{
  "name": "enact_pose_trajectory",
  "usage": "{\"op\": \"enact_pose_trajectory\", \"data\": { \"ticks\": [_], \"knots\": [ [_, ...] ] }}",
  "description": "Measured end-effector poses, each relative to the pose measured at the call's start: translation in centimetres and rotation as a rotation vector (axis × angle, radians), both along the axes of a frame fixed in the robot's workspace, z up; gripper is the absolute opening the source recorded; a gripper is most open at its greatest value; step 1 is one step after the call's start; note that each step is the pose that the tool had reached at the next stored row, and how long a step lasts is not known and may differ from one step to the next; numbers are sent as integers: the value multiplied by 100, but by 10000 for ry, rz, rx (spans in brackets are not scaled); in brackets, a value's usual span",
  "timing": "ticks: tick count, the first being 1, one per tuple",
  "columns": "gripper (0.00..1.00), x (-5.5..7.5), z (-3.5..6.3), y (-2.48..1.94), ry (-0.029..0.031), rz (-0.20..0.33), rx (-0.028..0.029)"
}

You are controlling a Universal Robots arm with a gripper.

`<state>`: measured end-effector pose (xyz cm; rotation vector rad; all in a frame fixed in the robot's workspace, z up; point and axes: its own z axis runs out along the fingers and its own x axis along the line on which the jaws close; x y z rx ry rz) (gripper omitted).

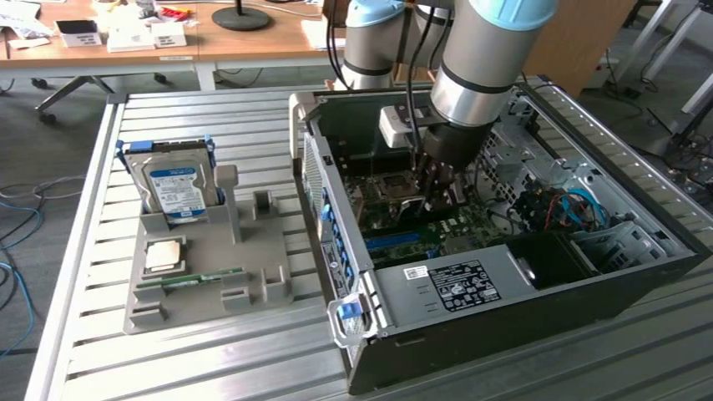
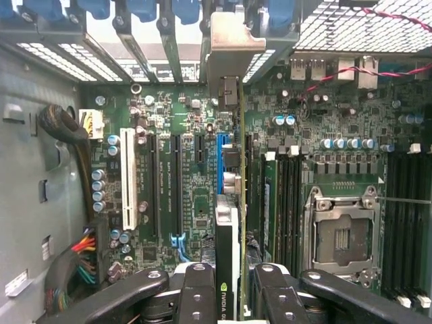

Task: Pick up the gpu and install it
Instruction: 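Insert the gpu into the slot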

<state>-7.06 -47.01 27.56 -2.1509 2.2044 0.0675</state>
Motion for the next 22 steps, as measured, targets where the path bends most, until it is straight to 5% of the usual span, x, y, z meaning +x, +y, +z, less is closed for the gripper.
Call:
{"op": "enact_pose_trajectory", "data": {
  "ticks": [22],
  "knots": [
    [27,-33,-84,-23,1,1,-2]
  ]
}}
